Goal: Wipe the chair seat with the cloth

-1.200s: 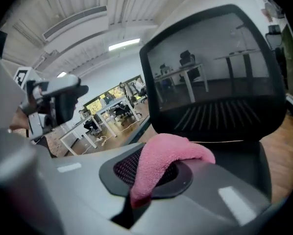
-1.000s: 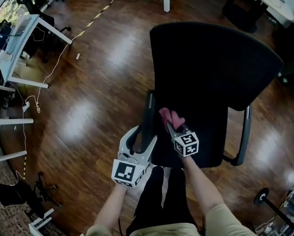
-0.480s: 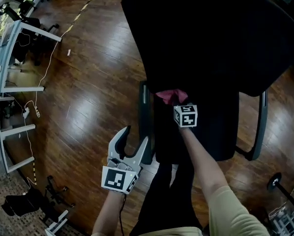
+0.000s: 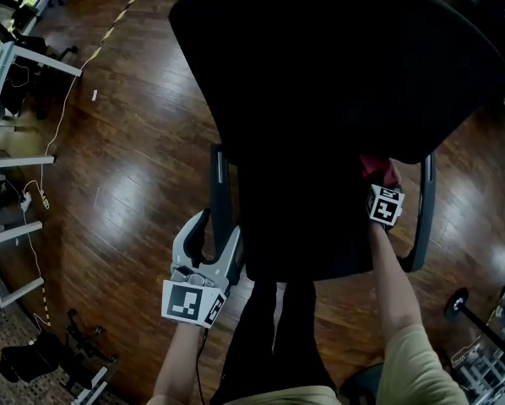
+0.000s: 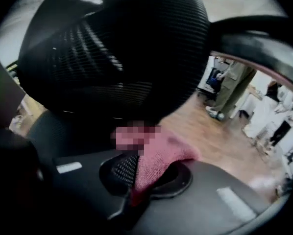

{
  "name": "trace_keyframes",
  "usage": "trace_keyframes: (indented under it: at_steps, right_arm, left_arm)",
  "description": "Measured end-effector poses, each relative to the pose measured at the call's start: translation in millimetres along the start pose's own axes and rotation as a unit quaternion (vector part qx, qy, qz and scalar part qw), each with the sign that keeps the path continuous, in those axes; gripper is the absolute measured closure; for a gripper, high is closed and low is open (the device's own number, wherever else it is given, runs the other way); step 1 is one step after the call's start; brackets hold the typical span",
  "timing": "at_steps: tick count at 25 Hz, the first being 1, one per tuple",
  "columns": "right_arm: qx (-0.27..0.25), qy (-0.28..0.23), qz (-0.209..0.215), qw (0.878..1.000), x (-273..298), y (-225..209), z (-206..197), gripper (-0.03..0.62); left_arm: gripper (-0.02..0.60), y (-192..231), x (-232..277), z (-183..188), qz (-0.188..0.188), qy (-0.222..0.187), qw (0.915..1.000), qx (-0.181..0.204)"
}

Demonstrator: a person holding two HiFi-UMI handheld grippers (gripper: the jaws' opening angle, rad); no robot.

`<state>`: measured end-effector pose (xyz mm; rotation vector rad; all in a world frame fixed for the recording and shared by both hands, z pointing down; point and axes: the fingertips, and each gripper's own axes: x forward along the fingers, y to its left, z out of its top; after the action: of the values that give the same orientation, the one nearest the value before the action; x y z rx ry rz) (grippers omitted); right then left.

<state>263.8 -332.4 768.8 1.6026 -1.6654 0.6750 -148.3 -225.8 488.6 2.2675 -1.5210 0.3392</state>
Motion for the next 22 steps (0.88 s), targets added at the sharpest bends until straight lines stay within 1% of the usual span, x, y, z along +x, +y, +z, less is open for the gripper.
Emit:
trace_keyframes:
  at_steps: [1, 2, 3, 4, 5, 6, 7, 8, 9, 10, 11, 12, 13, 14, 15, 16, 17, 18, 19, 20, 21, 22]
  right_arm:
    - [-0.009, -0.01, 0.054, 0.998, -5.7, 36.0, 1.3, 0.585]
    - [-0.023, -0.023, 0.119, 0.992, -15.1, 83.5, 3.6, 0.585]
    - [-0.034, -0.039, 0.192, 0.98, -28.3, 138.6, 6.3, 0.585]
    - [-0.039, -0.054, 0.264, 0.962, -44.4, 197.0, 9.0, 0.585]
    - [-0.039, -0.066, 0.326, 0.942, -60.9, 253.1, 11.2, 0.585]
    - [-0.038, -0.074, 0.374, 0.924, -75.6, 302.5, 12.6, 0.585]
    - [-0.04, -0.075, 0.408, 0.909, -86.8, 343.9, 12.8, 0.585]
    - [-0.045, -0.072, 0.431, 0.898, -93.5, 377.3, 11.5, 0.585]
    - [-0.055, -0.065, 0.444, 0.892, -94.8, 401.8, 8.9, 0.585]
    - [-0.069, -0.056, 0.443, 0.892, -90.3, 416.0, 5.3, 0.585]
    - [-0.083, -0.047, 0.427, 0.899, -80.0, 418.1, 1.6, 0.585]
    - [-0.094, -0.037, 0.395, 0.913, -64.7, 406.6, -1.3, 0.585]
    - [-0.104, -0.029, 0.349, 0.931, -47.3, 381.3, -3.3, 0.583]
    - [-0.114, -0.023, 0.295, 0.948, -30.9, 343.2, -4.9, 0.583]
    - [-0.127, -0.018, 0.235, 0.963, -17.7, 295.2, -7.3, 0.583]
    - [-0.139, -0.012, 0.174, 0.975, -8.4, 240.9, -11.2, 0.583]
    - [-0.142, -0.002, 0.114, 0.983, -2.7, 183.5, -16.5, 0.583]
    - [-0.137, 0.013, 0.055, 0.989, -0.2, 125.7, -22.9, 0.583]
    - [-0.124, 0.032, 0.0, 0.992, -0.3, 70.9, -30.1, 0.583]
    - [-0.107, 0.053, -0.046, 0.992, -3.2, 22.9, -37.5, 0.583]
    - [-0.089, 0.07, -0.079, 0.99, -7.7, -14.3, -44.1, 0.583]
    - [-0.074, 0.078, -0.095, 0.99, -12.2, -37.1, -48.1, 0.583]
  left_arm:
    - [0.359, 1.0, -0.1, -1.5, 0.003, 0.001, 1.0, -0.002]
    - [0.359, 2.0, -0.6, -2.4, 0.006, 0.002, 1.0, -0.004]
    - [0.359, 3.3, -1.5, -2.7, 0.008, 0.003, 0.9999, -0.007]
    - [0.359, 5.4, -2.7, -3.1, 0.011, 0.004, 0.9999, -0.008]
    - [0.359, 7.6, -3.9, -3.5, 0.013, 0.006, 0.9999, -0.009]
    - [0.359, 9.4, -4.9, -3.7, 0.014, 0.008, 0.9998, -0.009]
    - [0.359, 10.3, -5.7, -3.3, 0.015, 0.01, 0.9998, -0.008]
    - [0.359, 10.3, -6.3, -2.2, 0.014, 0.012, 0.9998, -0.007]
    - [0.359, 9.3, -6.7, -0.6, 0.013, 0.013, 0.9998, -0.004]
    - [0.359, 8.0, -7.3, 0.8, 0.011, 0.015, 0.9998, 0.0]
    - [0.359, 7.2, -8.2, 1.6, 0.01, 0.017, 0.9998, 0.005]
    - [0.359, 7.4, -9.2, 1.9, 0.008, 0.018, 0.9998, 0.008]
    - [0.359, 7.9, -10.1, 1.4, 0.007, 0.019, 0.9997, 0.01]
    - [0.359, 7.7, -10.5, 0.3, 0.006, 0.02, 0.9997, 0.009]
    - [0.359, 6.4, -9.9, -1.4, 0.004, 0.02, 0.9998, 0.008]
    - [0.359, 4.6, -8.5, -3.4, 0.002, 0.022, 0.9997, 0.006]
    - [0.359, 3.1, -6.1, -5.3, 0.0, 0.023, 0.9997, 0.004]
    - [0.359, 2.1, -3.1, -6.8, -0.003, 0.024, 0.9997, 0.002]
    - [0.359, 1.3, -0.3, -7.7, -0.005, 0.024, 0.9997, 0.001]
    - [0.359, 0.4, 1.8, -8.1, -0.008, 0.024, 0.9997, 0.0]
    - [0.359, -0.3, 3.0, -8.4, -0.01, 0.023, 0.9997, 0.0]
    - [0.359, -0.4, 3.8, -8.6, -0.011, 0.022, 0.9997, 0.001]
